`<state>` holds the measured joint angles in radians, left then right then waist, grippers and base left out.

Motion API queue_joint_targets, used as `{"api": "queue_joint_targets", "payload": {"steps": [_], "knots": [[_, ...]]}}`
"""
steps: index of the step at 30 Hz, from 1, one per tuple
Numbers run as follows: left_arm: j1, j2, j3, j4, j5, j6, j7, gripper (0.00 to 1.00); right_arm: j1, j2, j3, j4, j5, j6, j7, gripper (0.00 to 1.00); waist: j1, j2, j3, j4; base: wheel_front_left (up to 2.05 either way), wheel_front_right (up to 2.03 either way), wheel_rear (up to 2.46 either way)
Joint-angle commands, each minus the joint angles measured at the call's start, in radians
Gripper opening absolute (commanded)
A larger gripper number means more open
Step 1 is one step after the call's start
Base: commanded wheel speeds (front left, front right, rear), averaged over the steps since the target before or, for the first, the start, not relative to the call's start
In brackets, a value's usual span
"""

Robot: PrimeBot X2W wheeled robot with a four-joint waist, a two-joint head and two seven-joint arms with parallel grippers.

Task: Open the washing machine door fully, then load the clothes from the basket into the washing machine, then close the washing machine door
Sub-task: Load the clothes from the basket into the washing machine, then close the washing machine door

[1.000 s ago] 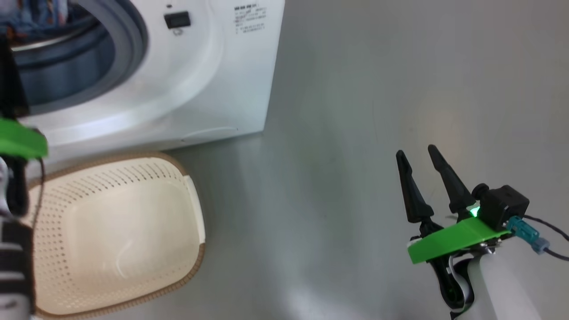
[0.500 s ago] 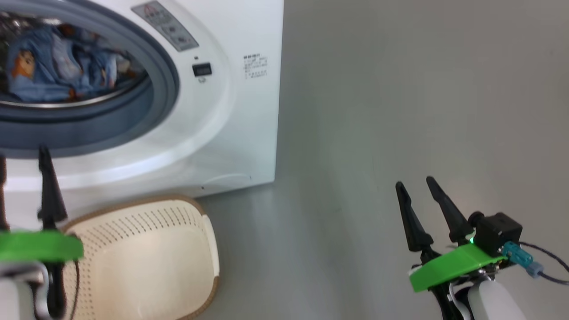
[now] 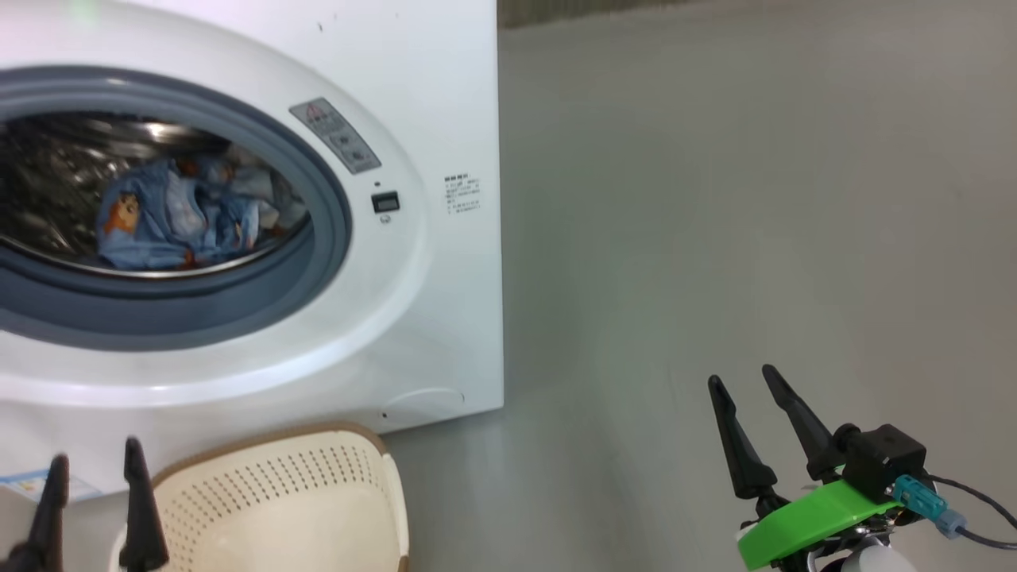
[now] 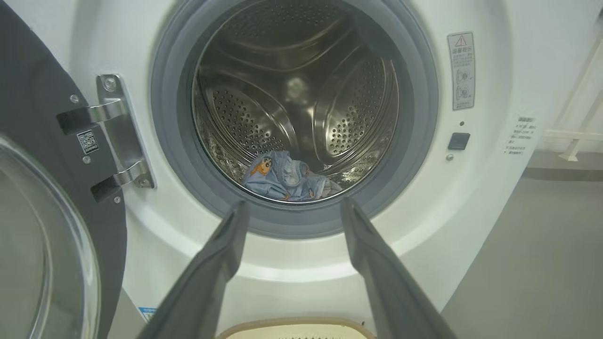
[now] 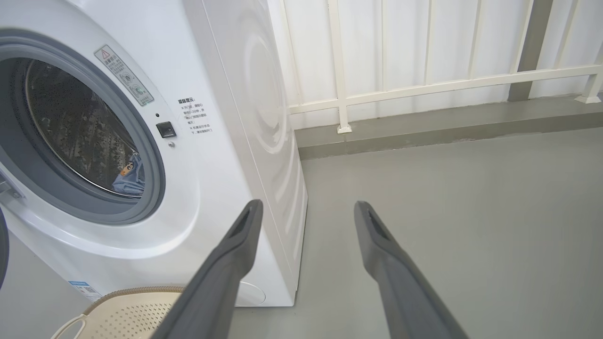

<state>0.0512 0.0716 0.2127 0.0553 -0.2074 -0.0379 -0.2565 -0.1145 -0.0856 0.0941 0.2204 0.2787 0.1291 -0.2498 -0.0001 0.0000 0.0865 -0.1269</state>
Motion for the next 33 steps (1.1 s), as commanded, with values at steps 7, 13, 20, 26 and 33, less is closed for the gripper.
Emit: {"api": "queue_joint_targets", "payload": {"steps": [7,13,20,26,33], "knots": [[0.094,-0.010,0.034,-0.060,0.001,0.022,-0.005,1.00,0.024,-0.014,0.022,-0.024,-0.009,0.002,-0.012,1.00,0.0001,0.0000,-0.084,0.006,0.00,0.00,0.00],[0.144,-0.017,0.027,-0.081,0.011,0.030,-0.005,1.00,0.036,-0.015,0.012,-0.029,-0.012,0.002,-0.010,1.00,0.0001,0.0000,-0.093,0.019,0.00,0.00,0.00],[0.161,-0.020,0.009,-0.086,0.008,0.039,-0.005,1.00,0.034,-0.012,0.008,-0.031,-0.013,0.002,-0.007,1.00,0.0001,0.0000,-0.095,0.030,0.00,0.00,0.00],[0.163,-0.021,0.007,-0.095,0.015,0.035,-0.005,1.00,0.036,-0.010,0.003,-0.024,-0.008,0.002,-0.007,1.00,0.0001,0.0000,-0.093,0.030,0.00,0.00,0.00],[0.154,-0.021,0.025,-0.095,0.021,0.024,-0.005,1.00,0.033,-0.009,-0.002,-0.022,-0.010,0.002,-0.008,1.00,0.0001,0.0000,-0.087,0.031,0.00,0.00,0.00]]}}
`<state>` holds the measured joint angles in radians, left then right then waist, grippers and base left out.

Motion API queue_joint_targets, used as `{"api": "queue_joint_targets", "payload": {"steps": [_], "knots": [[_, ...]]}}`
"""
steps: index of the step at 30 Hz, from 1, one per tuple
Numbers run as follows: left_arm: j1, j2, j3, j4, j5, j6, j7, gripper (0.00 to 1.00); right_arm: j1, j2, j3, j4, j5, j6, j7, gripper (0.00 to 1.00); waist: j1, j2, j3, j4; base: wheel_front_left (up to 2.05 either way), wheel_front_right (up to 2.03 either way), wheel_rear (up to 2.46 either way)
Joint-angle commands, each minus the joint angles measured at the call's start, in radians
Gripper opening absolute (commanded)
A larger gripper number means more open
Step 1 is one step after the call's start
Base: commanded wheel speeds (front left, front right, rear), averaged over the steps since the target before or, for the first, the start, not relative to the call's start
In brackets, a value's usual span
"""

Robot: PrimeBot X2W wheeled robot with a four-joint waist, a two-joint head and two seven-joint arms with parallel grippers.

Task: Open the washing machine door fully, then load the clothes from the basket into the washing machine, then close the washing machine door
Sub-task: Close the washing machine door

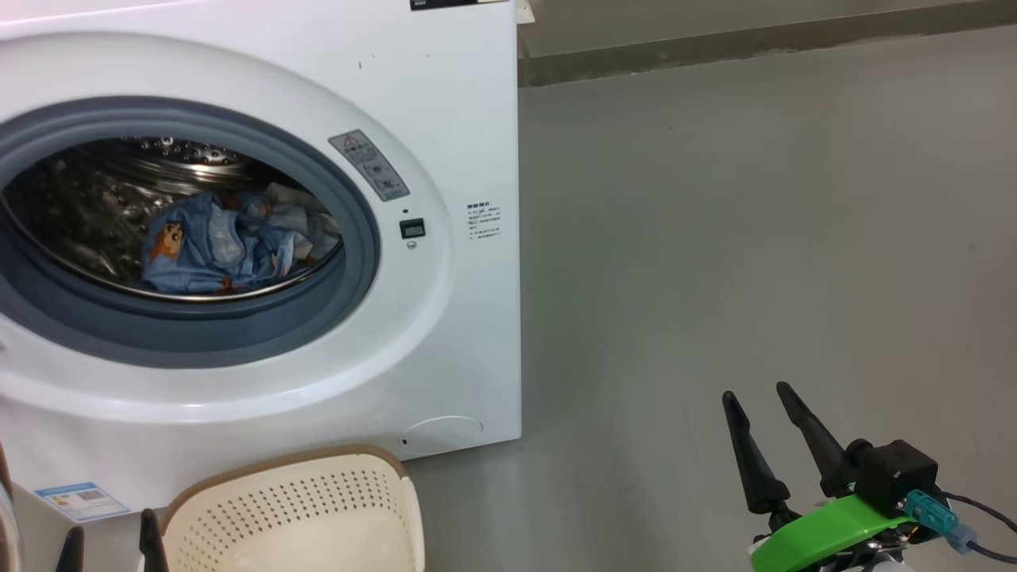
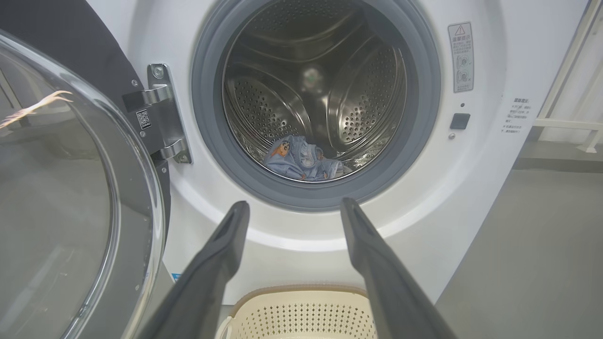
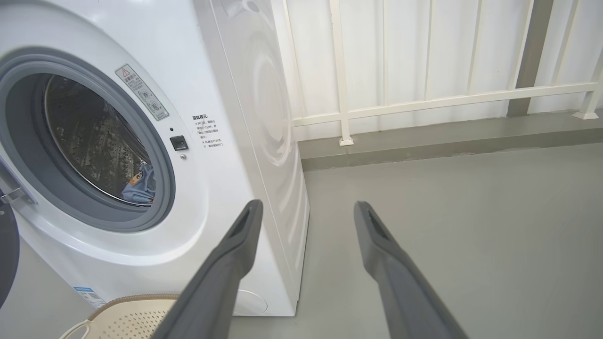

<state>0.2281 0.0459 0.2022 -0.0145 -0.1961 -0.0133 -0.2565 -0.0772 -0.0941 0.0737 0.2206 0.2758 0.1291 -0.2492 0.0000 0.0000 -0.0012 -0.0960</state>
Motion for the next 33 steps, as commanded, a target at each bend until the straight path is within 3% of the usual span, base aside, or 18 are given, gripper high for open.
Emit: {"api": "queue_joint_targets", "payload": {"steps": [1,33], "knots": [[-0.025,0.005,0.037,-0.023,0.010,0.001,-0.005,1.00,-0.004,-0.001,0.018,-0.023,-0.008,0.002,-0.008,1.00,0.0000,0.0000,0.001,0.001,0.00,0.00,0.00],[-0.048,0.004,0.033,-0.006,-0.001,0.005,-0.005,1.00,-0.011,0.009,0.015,-0.010,-0.006,0.002,-0.011,1.00,0.0000,0.0000,0.014,0.008,0.00,0.00,0.00]]}}
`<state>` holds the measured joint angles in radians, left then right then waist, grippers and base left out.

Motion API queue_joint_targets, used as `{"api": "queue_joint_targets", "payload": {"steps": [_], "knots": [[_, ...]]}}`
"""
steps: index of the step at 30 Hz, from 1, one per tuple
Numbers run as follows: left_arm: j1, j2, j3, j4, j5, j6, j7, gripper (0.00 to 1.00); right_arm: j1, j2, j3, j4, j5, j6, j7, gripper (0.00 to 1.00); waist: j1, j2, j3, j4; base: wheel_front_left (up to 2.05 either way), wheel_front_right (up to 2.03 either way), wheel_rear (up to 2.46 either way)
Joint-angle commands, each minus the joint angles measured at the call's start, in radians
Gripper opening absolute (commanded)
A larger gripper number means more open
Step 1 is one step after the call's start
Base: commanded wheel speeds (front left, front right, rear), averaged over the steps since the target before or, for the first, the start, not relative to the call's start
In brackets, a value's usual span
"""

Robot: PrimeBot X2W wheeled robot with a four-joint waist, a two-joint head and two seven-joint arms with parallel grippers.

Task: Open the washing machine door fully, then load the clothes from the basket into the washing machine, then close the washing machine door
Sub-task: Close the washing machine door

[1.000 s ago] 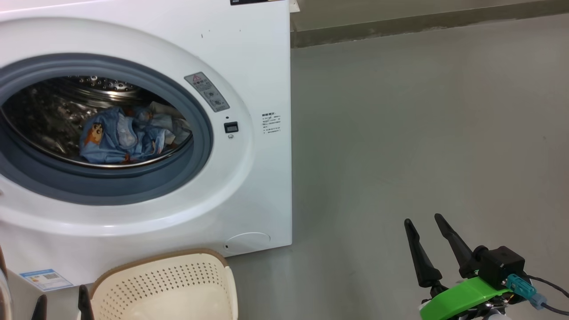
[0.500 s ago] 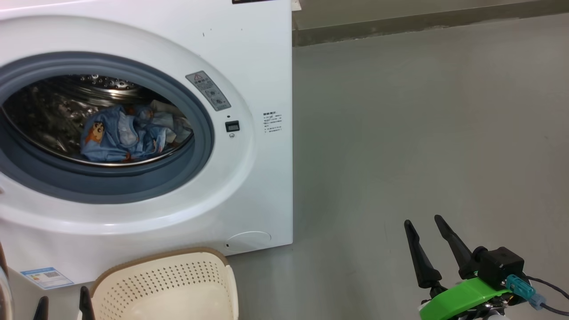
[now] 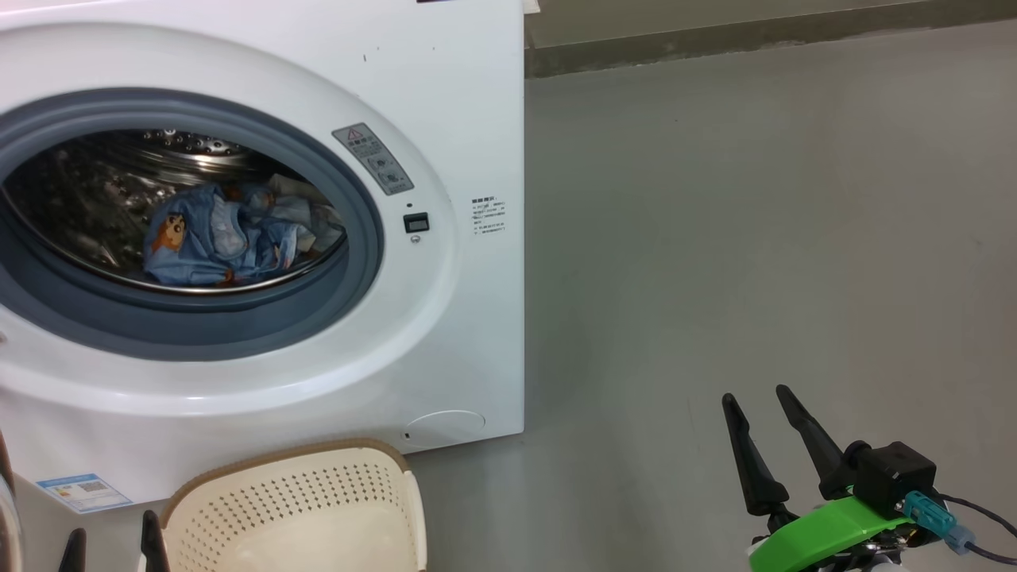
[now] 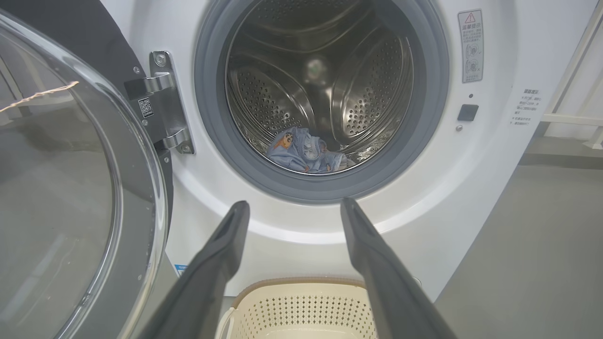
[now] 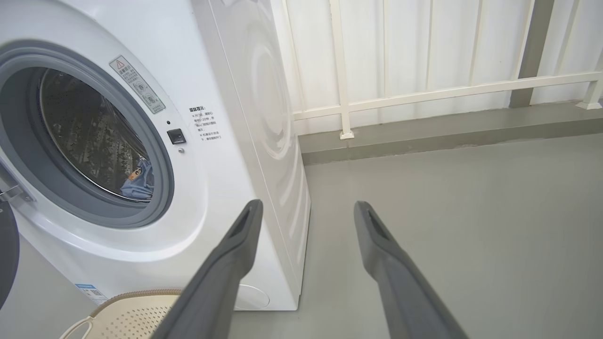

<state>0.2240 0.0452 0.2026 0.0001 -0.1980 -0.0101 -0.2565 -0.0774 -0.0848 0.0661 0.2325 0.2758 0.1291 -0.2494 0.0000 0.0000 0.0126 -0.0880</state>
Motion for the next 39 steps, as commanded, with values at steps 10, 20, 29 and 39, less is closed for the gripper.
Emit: {"api": "queue_joint_targets", "payload": {"steps": [10,20,29,39], "knots": [[-0.048,0.005,0.032,-0.013,0.003,0.020,-0.005,1.00,-0.008,0.002,0.024,-0.017,-0.002,0.002,-0.012,1.00,0.0000,0.0000,-0.002,0.000,-0.55,0.55,0.00],[-0.056,0.005,0.028,-0.014,0.001,0.017,-0.005,1.00,-0.005,0.002,0.018,-0.016,-0.002,0.002,-0.012,1.00,0.0000,0.0000,0.001,0.006,-1.84,1.84,0.00],[-0.067,0.005,0.030,-0.023,0.011,0.026,-0.005,1.00,-0.009,0.003,0.013,-0.017,-0.002,0.002,-0.012,1.00,0.0000,0.0000,0.011,0.013,-1.81,1.81,0.00],[-0.070,0.005,0.023,-0.024,0.013,0.021,-0.005,1.00,-0.012,0.003,0.009,-0.017,-0.005,0.002,-0.012,1.00,0.0000,0.0000,0.003,0.023,-0.60,0.60,0.00]]}}
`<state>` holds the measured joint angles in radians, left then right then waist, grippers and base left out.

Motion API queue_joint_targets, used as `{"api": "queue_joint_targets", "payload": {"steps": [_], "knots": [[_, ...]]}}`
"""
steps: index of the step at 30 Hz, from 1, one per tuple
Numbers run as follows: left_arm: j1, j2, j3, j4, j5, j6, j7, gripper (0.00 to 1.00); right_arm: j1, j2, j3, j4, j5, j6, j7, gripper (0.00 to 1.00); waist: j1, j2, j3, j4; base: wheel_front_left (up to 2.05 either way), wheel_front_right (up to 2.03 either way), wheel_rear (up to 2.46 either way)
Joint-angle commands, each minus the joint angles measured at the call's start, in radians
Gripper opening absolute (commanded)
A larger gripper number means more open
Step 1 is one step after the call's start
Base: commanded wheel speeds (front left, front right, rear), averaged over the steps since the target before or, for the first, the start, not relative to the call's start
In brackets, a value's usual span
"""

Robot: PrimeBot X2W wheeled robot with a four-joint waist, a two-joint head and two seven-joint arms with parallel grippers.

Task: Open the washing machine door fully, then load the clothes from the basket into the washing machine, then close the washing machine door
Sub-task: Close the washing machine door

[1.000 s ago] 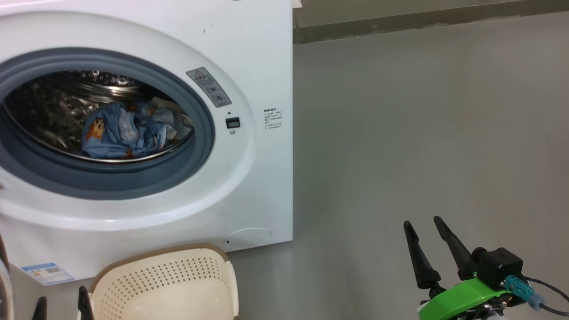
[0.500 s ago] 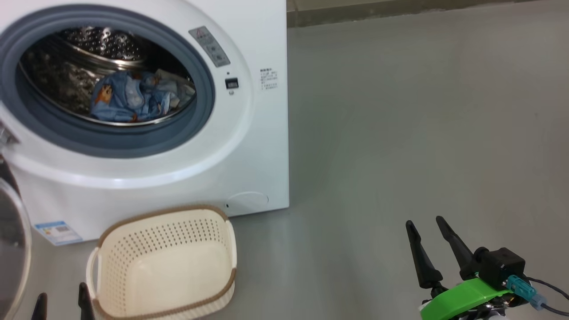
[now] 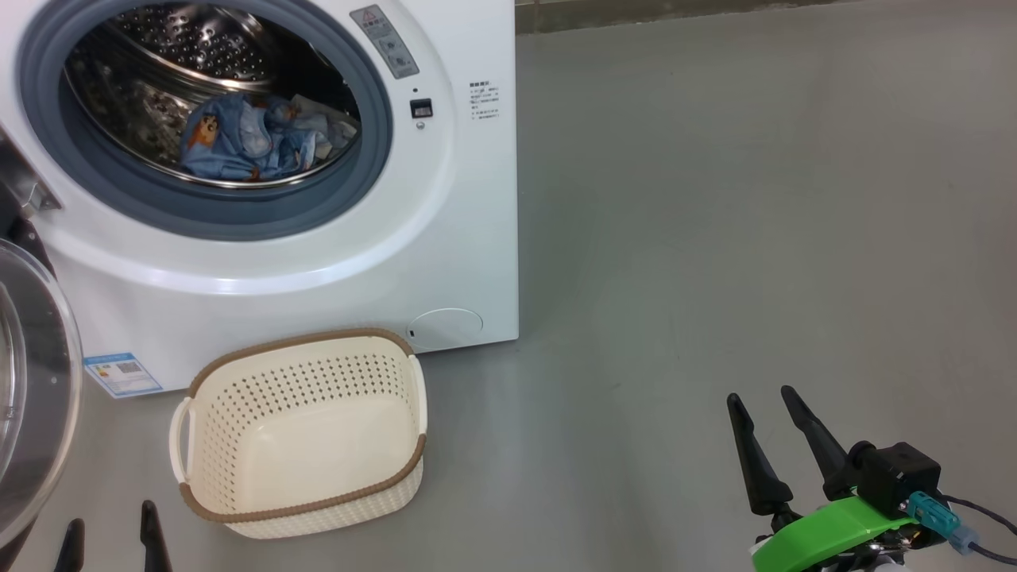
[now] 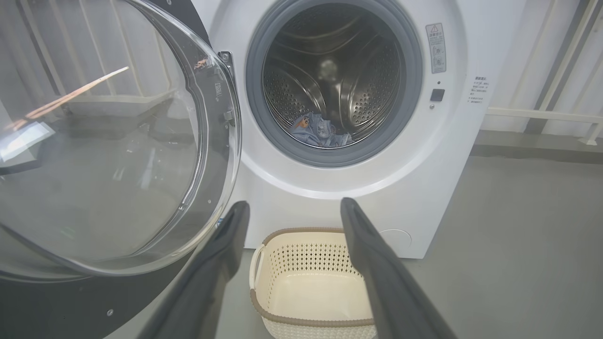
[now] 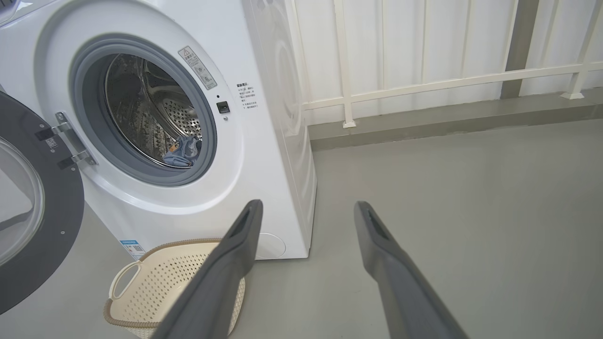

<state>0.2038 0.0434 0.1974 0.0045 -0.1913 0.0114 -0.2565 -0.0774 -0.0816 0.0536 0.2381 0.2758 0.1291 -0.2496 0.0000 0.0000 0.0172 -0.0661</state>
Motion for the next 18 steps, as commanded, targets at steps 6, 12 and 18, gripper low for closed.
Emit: {"api": "queue_joint_targets", "payload": {"steps": [6,12,18], "knots": [[-0.041,0.007,0.029,-0.042,0.011,-0.001,-0.005,1.00,-0.010,-0.001,0.021,-0.023,-0.008,0.002,-0.012,1.00,0.0000,0.0000,-0.008,0.006,0.00,0.00,0.00],[-0.036,0.007,0.028,-0.046,0.012,0.001,-0.005,1.00,-0.008,-0.002,0.021,-0.024,-0.008,0.002,-0.012,1.00,0.0000,0.0000,-0.011,0.011,0.00,0.00,0.00],[-0.038,0.007,0.028,-0.053,0.013,0.001,-0.005,1.00,-0.007,-0.002,0.020,-0.026,-0.009,0.002,-0.012,1.00,0.0000,0.0000,-0.011,0.020,0.00,0.00,0.00]]}}
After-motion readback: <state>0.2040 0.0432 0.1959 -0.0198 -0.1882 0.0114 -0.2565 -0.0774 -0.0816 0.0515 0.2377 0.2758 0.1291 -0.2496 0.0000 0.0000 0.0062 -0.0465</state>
